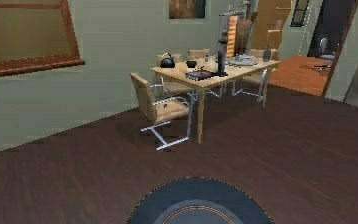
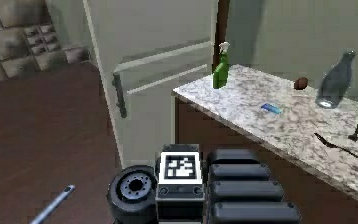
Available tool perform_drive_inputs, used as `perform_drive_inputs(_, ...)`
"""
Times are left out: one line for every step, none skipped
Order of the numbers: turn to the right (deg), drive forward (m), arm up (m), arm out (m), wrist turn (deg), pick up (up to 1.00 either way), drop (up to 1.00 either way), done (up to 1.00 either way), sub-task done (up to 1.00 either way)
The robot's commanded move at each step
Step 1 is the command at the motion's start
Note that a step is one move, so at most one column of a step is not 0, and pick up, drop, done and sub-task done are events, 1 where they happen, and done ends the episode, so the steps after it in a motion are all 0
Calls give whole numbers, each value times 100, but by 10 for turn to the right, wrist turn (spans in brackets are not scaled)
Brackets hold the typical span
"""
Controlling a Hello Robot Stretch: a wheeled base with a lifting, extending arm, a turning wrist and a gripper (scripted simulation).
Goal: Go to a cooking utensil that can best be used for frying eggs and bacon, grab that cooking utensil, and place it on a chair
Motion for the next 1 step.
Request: perform_drive_inputs(120,0,0,0,0,0,0,0,0)
